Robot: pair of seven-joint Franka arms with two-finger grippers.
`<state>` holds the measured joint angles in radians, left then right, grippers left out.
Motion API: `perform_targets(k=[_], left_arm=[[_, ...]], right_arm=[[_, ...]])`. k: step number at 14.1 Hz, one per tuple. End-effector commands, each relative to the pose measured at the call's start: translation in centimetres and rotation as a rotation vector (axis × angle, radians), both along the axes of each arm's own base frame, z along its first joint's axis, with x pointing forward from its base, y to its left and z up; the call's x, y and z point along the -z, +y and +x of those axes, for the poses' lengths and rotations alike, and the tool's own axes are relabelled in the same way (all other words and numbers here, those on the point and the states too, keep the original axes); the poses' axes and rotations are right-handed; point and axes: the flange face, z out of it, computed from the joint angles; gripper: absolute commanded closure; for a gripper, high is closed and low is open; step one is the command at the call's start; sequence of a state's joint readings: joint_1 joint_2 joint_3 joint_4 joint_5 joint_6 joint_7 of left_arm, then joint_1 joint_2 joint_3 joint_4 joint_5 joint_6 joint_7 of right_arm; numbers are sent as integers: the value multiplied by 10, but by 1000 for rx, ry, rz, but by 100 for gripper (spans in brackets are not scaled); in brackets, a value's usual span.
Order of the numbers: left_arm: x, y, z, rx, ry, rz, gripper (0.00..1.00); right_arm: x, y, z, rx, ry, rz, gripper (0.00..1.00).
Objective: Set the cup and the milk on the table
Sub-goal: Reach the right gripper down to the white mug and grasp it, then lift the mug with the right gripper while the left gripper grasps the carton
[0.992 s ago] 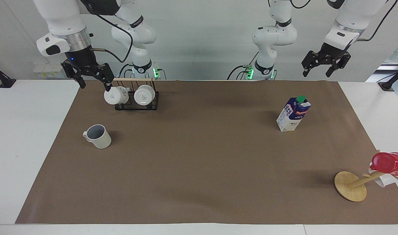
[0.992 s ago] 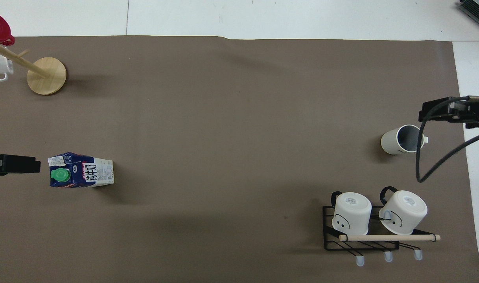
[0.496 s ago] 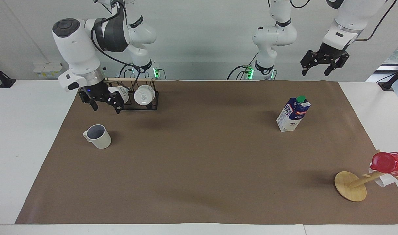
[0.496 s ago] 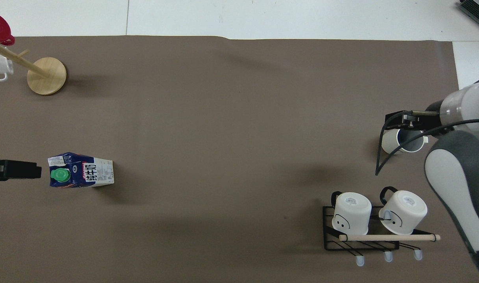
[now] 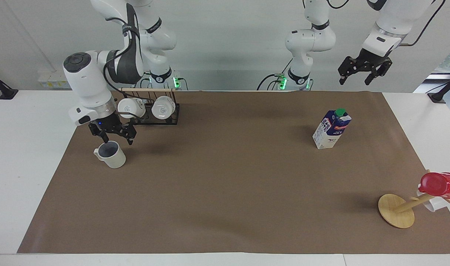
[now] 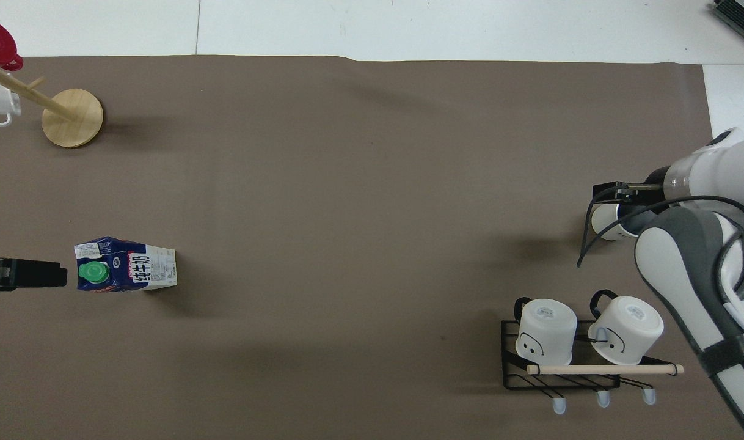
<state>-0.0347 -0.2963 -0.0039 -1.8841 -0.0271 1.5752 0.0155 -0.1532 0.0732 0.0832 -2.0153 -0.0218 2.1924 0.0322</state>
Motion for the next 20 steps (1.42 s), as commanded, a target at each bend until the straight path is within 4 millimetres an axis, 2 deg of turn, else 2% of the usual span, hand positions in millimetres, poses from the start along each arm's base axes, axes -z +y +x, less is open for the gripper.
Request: perform_targets(k=[1, 4, 7, 10, 12, 13, 17, 20], left_arm=[[1, 2, -10, 2, -21, 3, 0], [2, 10, -11, -24, -13, 3, 0], [8, 9, -8, -20, -7, 3, 0], [11, 9, -7, -18, -7, 3, 0], [18, 4, -6, -6, -8, 3, 0], [21, 3, -6, -4, -8, 3, 0], [37, 1, -6, 0, -8, 4, 0], [38, 1, -5, 0, -19, 3, 0]], right_arm=[[26, -10, -5, -15, -2, -2, 0], [48, -12, 0, -33, 3, 0, 0], [74, -17, 4, -27, 25, 7, 0], [77, -12, 4, -38, 33, 2, 52], [77, -9, 4, -42, 33, 2, 94], [77, -9, 4, -41, 33, 2, 100], [76, -7, 4, -41, 44, 3, 100], [74, -4, 4, -46, 74, 4, 100]])
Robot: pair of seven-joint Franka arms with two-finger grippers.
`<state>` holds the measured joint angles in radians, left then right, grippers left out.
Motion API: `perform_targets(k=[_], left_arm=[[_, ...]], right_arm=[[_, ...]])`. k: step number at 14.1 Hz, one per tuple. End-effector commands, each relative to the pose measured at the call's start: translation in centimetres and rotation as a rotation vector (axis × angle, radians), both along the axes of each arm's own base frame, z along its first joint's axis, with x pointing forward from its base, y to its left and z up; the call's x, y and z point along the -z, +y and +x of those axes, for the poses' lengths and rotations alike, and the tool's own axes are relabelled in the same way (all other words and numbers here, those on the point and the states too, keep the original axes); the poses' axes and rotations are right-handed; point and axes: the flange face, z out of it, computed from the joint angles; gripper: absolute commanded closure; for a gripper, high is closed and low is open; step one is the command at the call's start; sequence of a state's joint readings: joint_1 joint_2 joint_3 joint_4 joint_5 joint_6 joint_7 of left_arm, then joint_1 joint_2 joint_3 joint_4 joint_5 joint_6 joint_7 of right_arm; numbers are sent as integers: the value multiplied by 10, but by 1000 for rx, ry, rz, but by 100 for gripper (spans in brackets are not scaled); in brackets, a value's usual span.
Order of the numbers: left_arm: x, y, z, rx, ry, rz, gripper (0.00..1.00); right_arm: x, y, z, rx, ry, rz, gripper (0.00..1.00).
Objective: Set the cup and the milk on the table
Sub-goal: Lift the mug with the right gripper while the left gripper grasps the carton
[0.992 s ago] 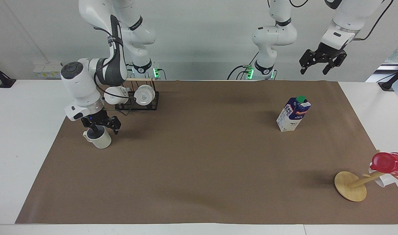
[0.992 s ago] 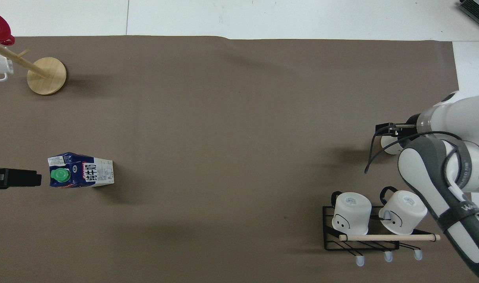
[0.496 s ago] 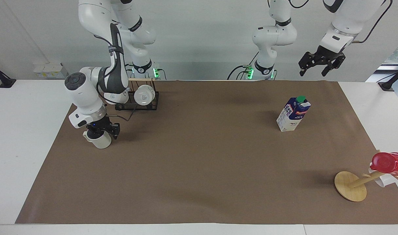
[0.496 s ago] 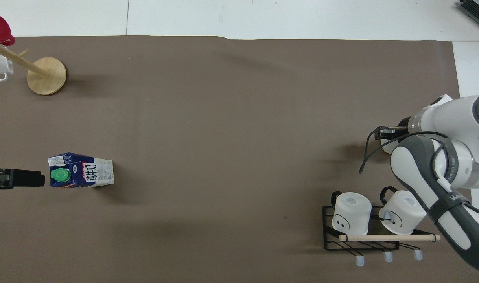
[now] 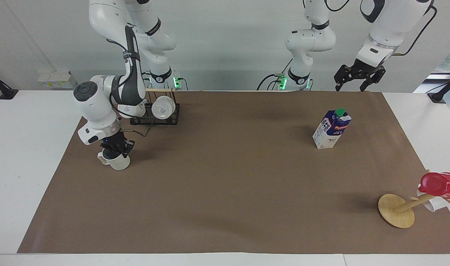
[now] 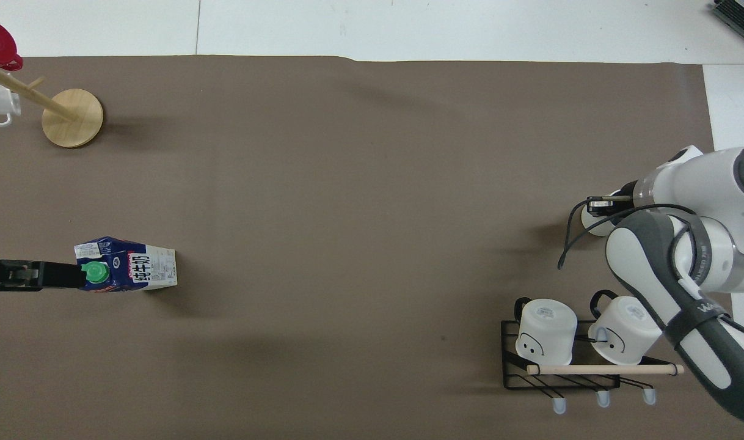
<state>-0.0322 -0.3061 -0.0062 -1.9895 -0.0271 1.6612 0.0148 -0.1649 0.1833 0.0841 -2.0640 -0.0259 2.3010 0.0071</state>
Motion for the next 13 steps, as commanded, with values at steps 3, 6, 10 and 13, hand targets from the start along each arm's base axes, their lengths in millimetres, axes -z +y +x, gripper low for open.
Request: perform_targets(k=[3, 6, 10, 13], left_arm=[[1, 2, -5, 0, -35, 2, 0], [3, 3, -4, -10, -33, 2, 0], [6, 6, -4, -17, -25, 3, 0], [16, 7, -4, -21, -24, 3, 0]], right_arm=[[-28, 10, 5, -33, 43, -4, 100], [-57, 47, 13, -26, 39, -3, 100], [-94, 130, 15, 66, 36, -2, 100], [-110, 199, 9, 108, 9, -7, 100]])
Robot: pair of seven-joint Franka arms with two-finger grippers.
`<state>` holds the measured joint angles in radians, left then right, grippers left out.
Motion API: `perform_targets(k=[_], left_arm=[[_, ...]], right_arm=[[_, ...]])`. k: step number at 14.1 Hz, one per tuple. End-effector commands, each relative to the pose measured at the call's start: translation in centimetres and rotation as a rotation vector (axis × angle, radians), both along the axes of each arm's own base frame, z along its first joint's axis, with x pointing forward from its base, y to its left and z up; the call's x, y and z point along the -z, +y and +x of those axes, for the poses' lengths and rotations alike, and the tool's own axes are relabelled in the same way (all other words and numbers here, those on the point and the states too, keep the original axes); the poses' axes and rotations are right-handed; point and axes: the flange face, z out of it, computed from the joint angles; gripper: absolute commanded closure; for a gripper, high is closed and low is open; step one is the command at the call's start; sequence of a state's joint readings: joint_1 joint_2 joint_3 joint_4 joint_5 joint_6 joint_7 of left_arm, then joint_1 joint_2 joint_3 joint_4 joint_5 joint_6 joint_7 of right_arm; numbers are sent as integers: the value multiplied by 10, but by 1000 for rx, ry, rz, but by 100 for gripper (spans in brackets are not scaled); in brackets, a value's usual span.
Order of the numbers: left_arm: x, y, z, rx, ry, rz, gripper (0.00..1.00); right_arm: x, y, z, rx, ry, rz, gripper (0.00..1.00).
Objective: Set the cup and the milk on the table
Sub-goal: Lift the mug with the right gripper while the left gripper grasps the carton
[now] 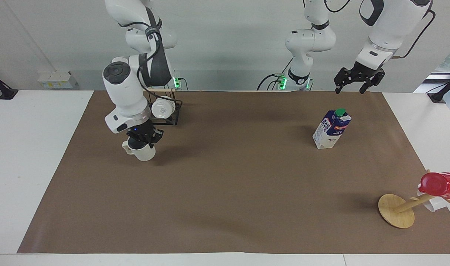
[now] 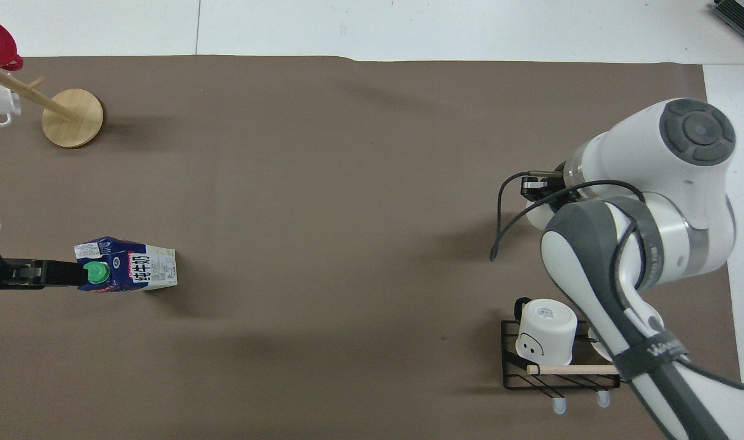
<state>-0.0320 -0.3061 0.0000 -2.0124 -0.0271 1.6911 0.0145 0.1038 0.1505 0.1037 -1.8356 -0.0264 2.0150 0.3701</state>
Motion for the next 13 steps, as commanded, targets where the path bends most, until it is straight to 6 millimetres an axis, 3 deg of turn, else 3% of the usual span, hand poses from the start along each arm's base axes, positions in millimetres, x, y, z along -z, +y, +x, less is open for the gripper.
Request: perform_targets(k=[1, 6, 9, 11, 13], left_arm=[[10, 4, -5, -11, -21, 5, 0], [21, 4, -5, -13, -20, 5, 0], [31, 2, -3, -6, -32, 5, 0], [38, 0, -2, -3, -43, 4, 0], [43, 0, -1, 0, -51, 4, 0]], right_arm=[[-22, 51, -3, 42, -40, -23, 100], [-48, 146, -22, 24, -91, 17, 100], [-63, 185, -38, 61, -89, 30, 100], [-62, 207, -54, 84, -66, 23, 100], [-48, 239, -69, 114, -46, 23, 100]])
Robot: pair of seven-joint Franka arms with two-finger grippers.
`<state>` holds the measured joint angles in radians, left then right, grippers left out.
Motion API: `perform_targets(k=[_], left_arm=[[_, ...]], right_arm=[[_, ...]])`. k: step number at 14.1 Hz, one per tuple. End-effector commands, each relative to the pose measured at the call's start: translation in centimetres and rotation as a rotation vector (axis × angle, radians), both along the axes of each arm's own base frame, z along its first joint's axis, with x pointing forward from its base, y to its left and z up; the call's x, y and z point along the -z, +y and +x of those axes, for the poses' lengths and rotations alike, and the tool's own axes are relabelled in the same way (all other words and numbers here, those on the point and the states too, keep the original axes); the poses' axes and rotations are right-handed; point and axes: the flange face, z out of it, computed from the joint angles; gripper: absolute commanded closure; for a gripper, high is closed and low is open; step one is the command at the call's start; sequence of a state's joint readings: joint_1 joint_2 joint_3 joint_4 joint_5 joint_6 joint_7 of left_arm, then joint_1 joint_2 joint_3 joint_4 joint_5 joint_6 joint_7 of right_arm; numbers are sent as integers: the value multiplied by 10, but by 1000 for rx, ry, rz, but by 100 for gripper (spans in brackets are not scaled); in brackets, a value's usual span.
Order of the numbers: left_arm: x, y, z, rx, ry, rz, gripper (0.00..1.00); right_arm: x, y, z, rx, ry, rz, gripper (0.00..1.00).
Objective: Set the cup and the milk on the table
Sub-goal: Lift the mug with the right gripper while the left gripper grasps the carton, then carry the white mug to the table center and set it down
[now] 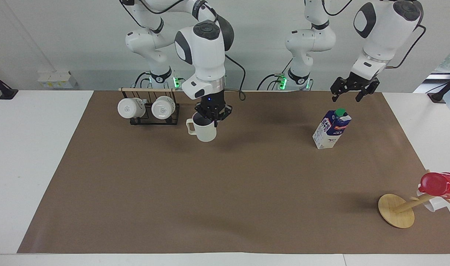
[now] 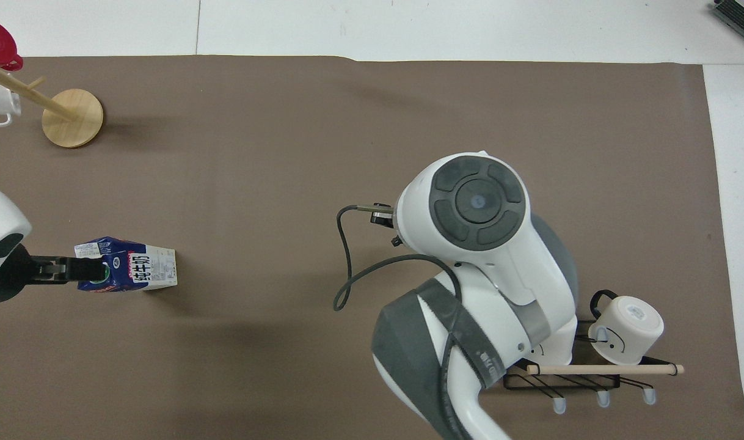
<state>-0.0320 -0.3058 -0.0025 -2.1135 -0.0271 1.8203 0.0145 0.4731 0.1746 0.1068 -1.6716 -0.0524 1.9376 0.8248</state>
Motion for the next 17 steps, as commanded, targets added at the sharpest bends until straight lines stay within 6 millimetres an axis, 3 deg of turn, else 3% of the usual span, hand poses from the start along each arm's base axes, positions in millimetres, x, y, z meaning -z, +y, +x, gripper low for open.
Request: perform_targets(k=[1, 5, 7, 11, 14, 17], left_arm=[[7, 1, -4, 1, -21, 4, 0], [13, 5, -3, -4, -26, 5, 0], [14, 6, -2, -7, -32, 3, 0], [26, 7, 0, -10, -44, 3, 0], [34, 7, 0, -10, -43, 4, 0], [38, 7, 2, -11, -54, 4, 0]], right_arm=[[18, 27, -3, 68, 24, -8, 100], [52, 79, -20, 117, 19, 8, 100], [77, 115, -29, 132, 28, 12, 100], [107, 169, -25, 168, 29, 44, 100], [124, 178, -26, 140, -9, 48, 100], [138, 168, -22, 133, -18, 28, 100]])
